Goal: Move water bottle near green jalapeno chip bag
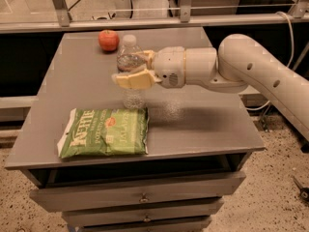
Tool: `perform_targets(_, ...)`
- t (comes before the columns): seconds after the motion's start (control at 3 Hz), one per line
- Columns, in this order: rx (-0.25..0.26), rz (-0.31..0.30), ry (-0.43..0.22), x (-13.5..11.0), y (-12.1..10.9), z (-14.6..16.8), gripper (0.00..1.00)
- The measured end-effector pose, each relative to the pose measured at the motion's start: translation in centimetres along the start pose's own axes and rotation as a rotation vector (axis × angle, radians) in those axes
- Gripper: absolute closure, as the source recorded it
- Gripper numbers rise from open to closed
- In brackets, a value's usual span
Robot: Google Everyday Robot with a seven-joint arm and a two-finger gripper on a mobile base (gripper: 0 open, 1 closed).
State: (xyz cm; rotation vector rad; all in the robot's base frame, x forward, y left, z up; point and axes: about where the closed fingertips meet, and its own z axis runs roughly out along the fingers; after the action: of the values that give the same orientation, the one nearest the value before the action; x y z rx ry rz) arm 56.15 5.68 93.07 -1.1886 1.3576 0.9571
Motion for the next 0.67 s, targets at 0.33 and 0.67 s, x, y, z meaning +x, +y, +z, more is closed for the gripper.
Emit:
perform_targets(0.33, -0.003, -0.003, 0.004, 0.57, 0.21, 0.01, 0.39)
perform_targets(0.67, -0.001, -0.007, 0.012, 1.08, 0.23, -0.10, 0.17)
